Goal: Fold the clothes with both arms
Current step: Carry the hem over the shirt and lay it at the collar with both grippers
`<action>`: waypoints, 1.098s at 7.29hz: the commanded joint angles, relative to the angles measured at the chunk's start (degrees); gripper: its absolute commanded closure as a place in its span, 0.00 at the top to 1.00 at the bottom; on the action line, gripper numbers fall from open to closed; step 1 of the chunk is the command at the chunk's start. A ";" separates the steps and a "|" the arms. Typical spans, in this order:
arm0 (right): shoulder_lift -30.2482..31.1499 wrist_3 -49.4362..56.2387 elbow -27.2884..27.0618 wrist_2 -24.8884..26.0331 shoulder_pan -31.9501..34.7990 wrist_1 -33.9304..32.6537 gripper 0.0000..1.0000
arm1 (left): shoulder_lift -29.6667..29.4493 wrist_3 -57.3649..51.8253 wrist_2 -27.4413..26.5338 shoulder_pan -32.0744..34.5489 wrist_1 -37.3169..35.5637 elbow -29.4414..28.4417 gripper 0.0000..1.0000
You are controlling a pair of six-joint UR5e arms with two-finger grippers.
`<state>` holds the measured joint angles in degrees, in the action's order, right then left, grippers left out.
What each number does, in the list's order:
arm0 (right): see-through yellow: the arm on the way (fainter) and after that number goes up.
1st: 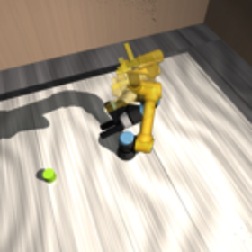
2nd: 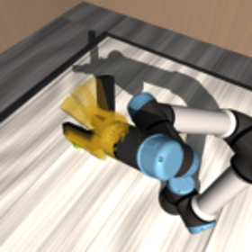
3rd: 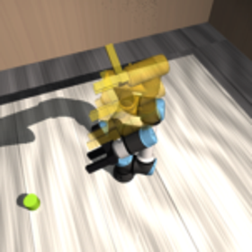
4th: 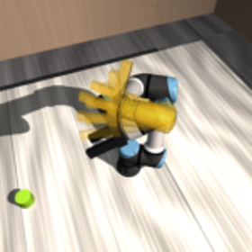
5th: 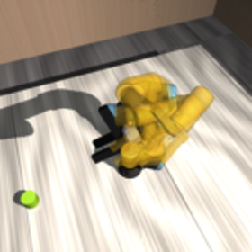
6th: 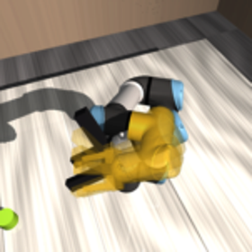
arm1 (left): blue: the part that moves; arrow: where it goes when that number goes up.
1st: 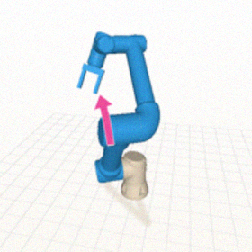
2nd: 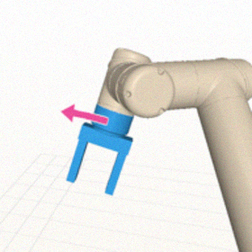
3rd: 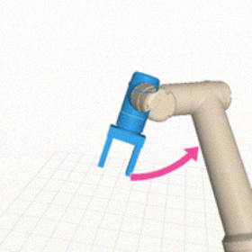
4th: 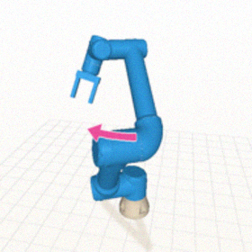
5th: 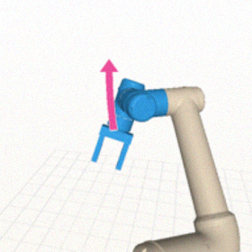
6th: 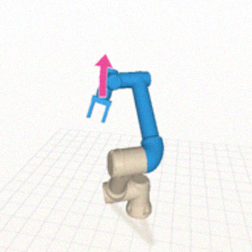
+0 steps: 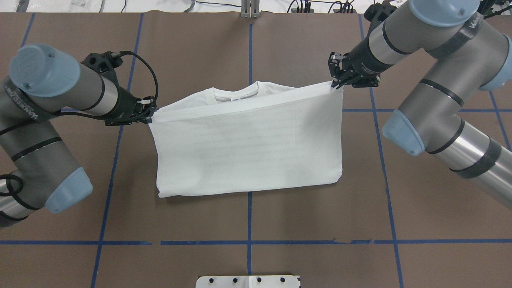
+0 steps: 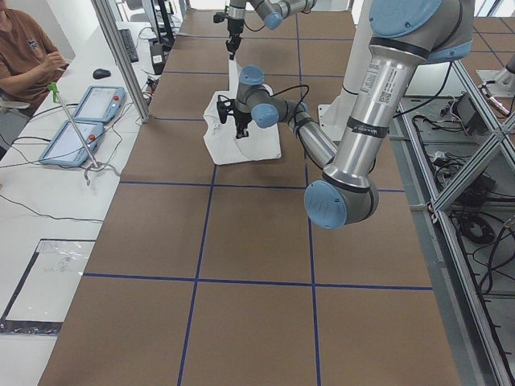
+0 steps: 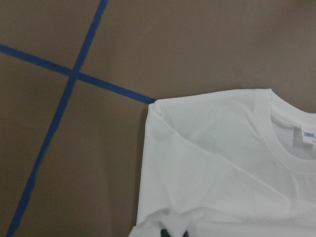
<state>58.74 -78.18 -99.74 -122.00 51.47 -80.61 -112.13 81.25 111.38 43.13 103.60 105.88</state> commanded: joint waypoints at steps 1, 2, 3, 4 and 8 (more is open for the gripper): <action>-6.77 1.80 10.14 0.01 1.00 0.10 0.00 | -2.47 -0.21 -0.11 1.25 4.94 -6.89 0.00; -8.45 1.81 12.79 0.01 0.73 0.10 0.00 | -2.48 -0.21 -0.11 1.34 5.21 -7.09 0.00; -9.59 1.81 15.00 0.01 0.56 0.10 0.00 | -2.48 -0.21 -0.11 1.34 5.21 -7.26 0.00; -9.78 1.81 16.58 0.01 0.03 0.54 0.00 | -2.57 -0.13 -0.11 1.26 5.30 -7.61 0.00; -9.34 1.81 18.18 0.19 -2.08 3.27 0.00 | -4.50 0.14 -0.11 0.99 6.26 -10.43 0.00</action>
<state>49.32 -76.38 -81.65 -121.80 49.74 -77.60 -116.18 81.36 111.27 44.21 109.37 96.19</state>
